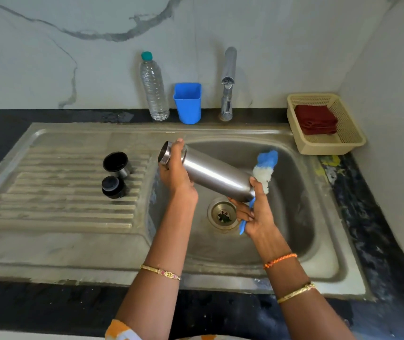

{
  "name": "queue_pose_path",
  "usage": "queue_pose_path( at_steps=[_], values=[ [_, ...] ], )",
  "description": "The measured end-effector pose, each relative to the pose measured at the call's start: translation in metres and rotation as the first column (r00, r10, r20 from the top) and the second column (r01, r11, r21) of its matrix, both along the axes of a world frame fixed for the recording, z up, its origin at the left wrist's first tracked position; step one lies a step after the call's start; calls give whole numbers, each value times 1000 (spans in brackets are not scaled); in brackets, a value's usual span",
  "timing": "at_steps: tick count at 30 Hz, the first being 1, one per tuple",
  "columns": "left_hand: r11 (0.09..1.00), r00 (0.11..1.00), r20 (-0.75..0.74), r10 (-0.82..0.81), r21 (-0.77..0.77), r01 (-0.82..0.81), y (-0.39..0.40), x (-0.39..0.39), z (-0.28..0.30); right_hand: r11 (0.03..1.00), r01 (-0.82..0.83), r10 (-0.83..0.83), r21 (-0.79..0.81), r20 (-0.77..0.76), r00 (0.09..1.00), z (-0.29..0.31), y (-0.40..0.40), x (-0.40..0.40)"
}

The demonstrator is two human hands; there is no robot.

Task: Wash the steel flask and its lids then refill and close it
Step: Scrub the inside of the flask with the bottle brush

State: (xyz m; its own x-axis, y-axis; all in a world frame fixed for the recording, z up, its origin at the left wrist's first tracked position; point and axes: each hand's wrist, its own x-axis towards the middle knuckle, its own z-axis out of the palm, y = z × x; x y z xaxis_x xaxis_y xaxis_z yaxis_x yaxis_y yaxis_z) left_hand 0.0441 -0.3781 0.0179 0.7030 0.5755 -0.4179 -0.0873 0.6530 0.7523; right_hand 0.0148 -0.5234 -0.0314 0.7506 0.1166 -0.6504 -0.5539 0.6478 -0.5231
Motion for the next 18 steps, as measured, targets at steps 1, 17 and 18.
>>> queue_pose_path(
  at_steps=[1,17,18],
  values=[
    [999,999,-3,42,-7,-42,2,1,-1,997,-47,47,-53,-15,999,0,0,-1],
    [962,989,131,-70,271,32,21,8,-15,218,82,679,-973,212,703,82,19,-68],
    [961,986,145,-83,274,41,22,8,-15,237,113,678,-965,248,692,85,21,-70]
  ],
)
